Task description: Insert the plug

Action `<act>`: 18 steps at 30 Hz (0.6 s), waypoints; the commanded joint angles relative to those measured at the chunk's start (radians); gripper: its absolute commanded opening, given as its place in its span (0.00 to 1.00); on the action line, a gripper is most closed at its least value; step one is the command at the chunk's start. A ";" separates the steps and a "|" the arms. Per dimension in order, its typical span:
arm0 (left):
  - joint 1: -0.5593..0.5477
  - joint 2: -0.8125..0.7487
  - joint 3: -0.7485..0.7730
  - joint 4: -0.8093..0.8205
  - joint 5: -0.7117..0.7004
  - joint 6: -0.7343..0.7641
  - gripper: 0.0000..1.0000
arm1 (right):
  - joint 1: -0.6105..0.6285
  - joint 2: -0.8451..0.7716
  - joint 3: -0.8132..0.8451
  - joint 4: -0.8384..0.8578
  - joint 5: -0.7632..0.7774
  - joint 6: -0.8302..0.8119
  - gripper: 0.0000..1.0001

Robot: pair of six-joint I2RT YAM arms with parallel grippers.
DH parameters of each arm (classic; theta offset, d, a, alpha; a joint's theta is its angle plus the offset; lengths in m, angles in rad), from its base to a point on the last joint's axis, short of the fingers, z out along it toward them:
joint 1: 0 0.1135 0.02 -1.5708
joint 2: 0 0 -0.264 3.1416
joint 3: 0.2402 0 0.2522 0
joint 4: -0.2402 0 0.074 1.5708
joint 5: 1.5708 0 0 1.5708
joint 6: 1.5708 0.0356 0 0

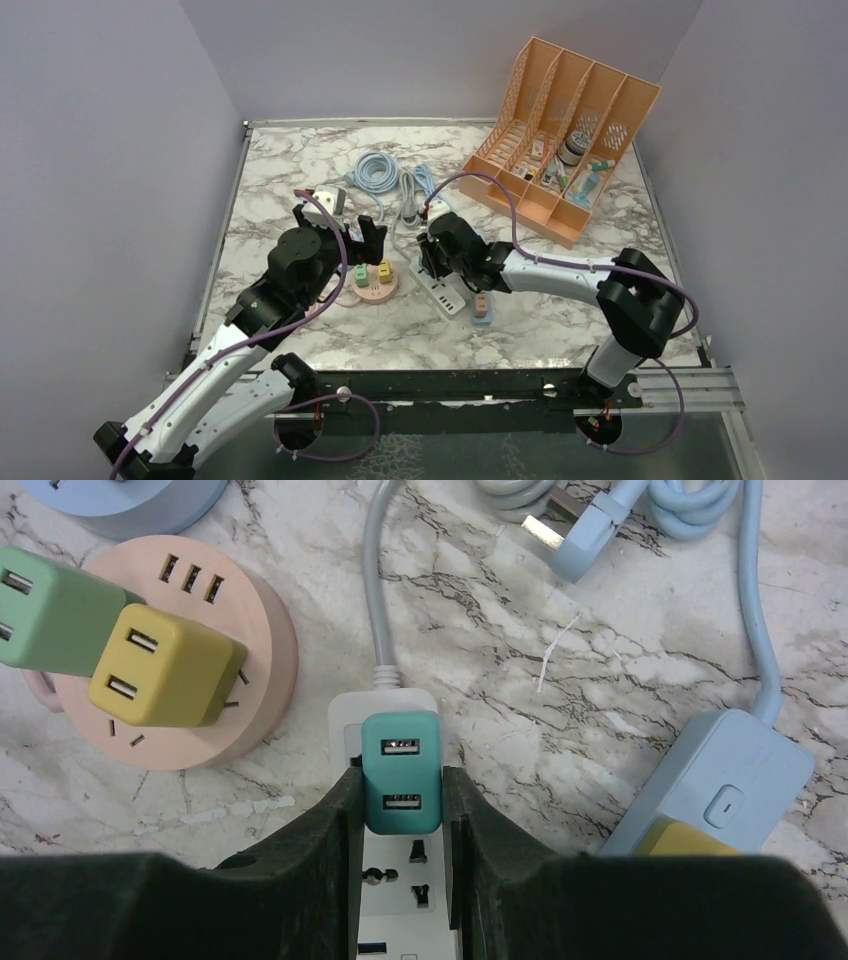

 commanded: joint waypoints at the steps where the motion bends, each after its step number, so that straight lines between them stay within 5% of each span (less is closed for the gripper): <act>1: -0.002 0.015 0.016 -0.005 -0.026 -0.063 0.96 | -0.001 0.010 -0.054 -0.261 0.031 0.057 0.20; 11: -0.001 0.044 0.088 -0.185 -0.015 -0.124 0.99 | -0.004 -0.115 0.203 -0.261 0.007 0.075 0.62; 18: -0.002 -0.047 0.069 -0.221 -0.049 -0.100 0.99 | -0.003 -0.316 0.078 -0.308 0.158 0.181 0.77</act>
